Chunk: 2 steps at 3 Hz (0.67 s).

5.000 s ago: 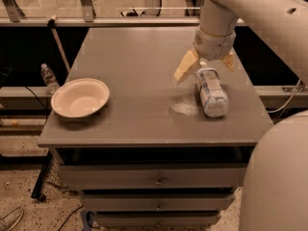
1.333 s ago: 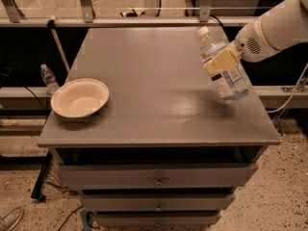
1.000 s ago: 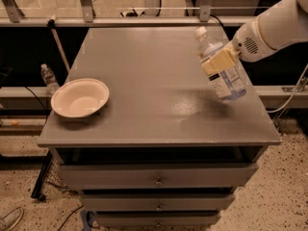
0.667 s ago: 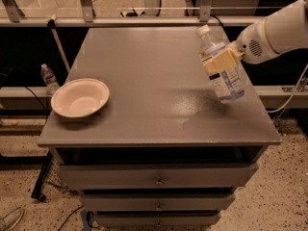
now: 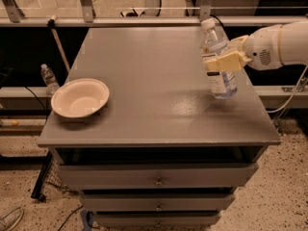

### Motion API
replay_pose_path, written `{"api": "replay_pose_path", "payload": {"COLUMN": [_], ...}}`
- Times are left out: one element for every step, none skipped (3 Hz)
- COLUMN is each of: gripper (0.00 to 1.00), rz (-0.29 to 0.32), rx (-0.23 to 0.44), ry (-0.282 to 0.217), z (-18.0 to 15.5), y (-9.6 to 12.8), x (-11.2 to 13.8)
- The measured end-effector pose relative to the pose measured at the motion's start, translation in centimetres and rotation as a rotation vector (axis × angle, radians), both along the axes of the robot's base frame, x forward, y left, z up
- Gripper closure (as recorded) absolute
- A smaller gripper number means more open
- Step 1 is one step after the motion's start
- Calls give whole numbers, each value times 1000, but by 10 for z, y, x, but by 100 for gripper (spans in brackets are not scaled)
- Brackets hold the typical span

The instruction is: Place blue plastic bottle upright

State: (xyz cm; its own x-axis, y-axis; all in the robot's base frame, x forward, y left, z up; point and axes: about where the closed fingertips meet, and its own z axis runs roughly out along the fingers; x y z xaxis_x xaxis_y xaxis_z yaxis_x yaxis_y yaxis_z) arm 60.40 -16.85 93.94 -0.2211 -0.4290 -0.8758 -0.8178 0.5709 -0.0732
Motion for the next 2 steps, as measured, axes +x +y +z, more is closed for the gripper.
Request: {"api": "replay_pose_path", "payload": {"gripper": [100, 100], "rz": [30, 41], "rx": [35, 28], "ry": [-89, -98], "z": [4, 4], "y": [-2, 1], "x": [-2, -2]}}
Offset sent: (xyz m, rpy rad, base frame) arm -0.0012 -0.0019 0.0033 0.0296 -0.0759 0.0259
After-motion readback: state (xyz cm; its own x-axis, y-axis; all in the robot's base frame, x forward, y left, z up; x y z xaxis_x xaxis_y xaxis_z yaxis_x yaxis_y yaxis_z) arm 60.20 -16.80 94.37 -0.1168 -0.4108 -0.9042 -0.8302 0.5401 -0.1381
